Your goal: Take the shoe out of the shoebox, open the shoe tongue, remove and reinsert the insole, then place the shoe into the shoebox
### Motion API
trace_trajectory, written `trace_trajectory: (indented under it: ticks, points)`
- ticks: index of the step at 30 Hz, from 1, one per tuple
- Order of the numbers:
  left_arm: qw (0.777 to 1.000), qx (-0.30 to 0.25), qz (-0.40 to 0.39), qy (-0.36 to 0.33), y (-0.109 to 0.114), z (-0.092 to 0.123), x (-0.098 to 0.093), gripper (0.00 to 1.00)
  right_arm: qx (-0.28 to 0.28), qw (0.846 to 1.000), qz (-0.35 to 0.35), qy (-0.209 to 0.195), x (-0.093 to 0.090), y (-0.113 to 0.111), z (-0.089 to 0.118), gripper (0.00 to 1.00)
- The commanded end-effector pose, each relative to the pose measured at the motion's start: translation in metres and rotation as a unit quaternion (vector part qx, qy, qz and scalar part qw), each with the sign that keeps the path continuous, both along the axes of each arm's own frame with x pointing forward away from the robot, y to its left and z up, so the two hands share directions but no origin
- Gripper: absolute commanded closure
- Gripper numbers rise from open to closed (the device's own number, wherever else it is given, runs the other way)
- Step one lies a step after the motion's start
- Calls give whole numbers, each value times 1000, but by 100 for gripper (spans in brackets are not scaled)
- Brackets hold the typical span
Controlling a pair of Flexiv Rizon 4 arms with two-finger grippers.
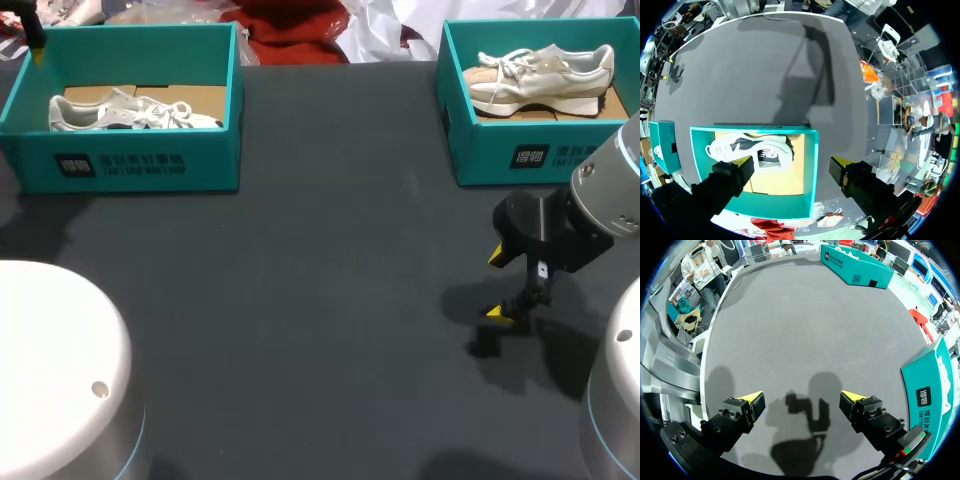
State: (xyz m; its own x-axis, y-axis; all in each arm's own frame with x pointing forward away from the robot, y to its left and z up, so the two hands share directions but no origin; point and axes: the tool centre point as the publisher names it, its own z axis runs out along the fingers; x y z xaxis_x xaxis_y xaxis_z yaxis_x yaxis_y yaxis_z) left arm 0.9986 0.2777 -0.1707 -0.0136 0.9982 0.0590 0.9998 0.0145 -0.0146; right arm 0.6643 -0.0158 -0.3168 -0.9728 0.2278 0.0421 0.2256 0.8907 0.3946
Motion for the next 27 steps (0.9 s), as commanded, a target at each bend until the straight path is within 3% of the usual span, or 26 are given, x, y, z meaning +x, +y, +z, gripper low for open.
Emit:
trace_trajectory:
  ticks: [1, 9, 17, 27]
  points:
    - [1000, 0, -1, 0, 0, 2, -1, 0, -1, 1000, -1, -1, -2, 0, 0, 0]
    - [1000, 0, -1, 0, 0, 2, -1, 0, -9, 1000, 2, -3, 5, 0, 4, 0]
    - [1000, 0, -1, 0, 0, 2, -1, 0, -47, 998, -31, 33, 45, -2, 41, 0]
    - [1000, 0, -1, 0, 0, 2, -1, 0, -96, 986, -123, 64, 98, -26, 93, 0]
